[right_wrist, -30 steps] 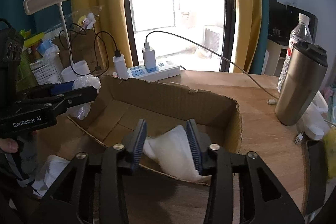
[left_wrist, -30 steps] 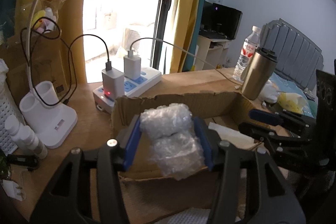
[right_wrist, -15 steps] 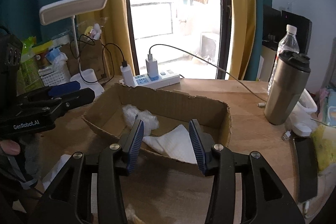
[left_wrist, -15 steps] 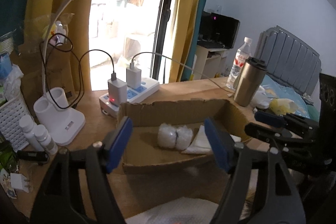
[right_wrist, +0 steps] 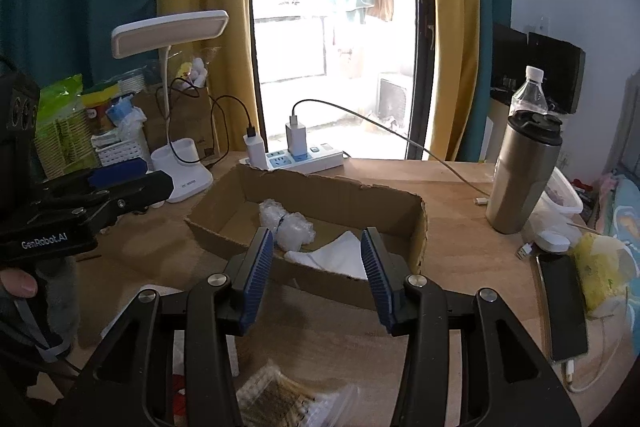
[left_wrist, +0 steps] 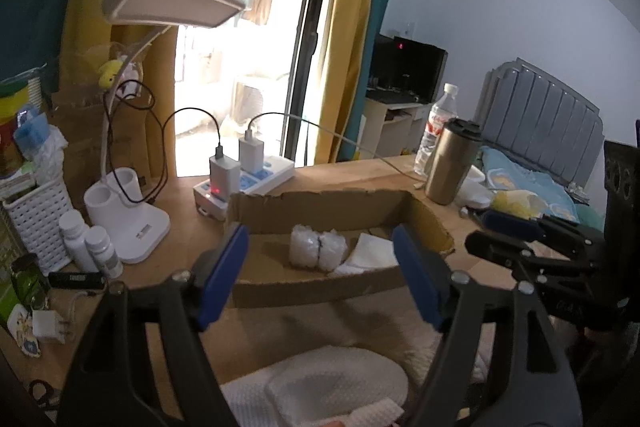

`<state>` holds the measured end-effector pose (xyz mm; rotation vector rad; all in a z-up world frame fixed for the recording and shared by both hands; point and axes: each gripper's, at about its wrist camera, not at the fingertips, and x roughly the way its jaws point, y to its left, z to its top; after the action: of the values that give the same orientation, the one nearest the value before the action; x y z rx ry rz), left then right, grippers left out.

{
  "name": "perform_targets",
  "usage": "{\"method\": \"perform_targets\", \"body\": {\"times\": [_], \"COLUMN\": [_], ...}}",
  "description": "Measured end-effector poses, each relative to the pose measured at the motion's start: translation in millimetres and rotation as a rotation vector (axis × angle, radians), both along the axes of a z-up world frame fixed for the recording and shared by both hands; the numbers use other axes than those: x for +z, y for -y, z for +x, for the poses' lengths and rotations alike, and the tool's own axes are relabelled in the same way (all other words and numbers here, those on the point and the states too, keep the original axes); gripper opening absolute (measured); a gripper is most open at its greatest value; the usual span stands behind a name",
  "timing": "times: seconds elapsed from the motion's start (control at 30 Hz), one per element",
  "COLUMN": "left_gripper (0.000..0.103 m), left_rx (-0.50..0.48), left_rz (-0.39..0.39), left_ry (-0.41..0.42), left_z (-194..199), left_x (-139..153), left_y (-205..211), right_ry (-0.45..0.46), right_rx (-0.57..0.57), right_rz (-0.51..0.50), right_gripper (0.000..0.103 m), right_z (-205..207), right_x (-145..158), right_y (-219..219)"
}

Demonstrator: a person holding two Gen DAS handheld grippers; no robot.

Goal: Organize soft objects
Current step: 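Open the left gripper to drop the bubble-wrapped bundle into the box, then move both grippers back from the box toward the remaining items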

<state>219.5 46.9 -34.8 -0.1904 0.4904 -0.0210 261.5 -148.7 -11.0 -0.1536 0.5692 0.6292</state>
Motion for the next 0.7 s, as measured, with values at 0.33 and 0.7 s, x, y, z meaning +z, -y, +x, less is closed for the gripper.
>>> {"method": "perform_targets", "body": {"times": [0.33, 0.7], "left_gripper": [0.078, 0.078], "left_rx": [0.007, 0.013], "left_rz": [-0.002, -0.01], "left_ry": [0.029, 0.051], "left_z": [-32.2, -63.9], "left_x": [10.0, 15.2], "left_y": [-1.1, -1.4], "right_ry": [0.018, 0.037], "right_rx": [-0.004, -0.008], "right_rz": [0.003, -0.001], "right_gripper": [0.054, 0.055], "right_z": [-28.1, -55.1], "right_x": [9.1, 16.6], "right_y": [5.4, 7.2]}}
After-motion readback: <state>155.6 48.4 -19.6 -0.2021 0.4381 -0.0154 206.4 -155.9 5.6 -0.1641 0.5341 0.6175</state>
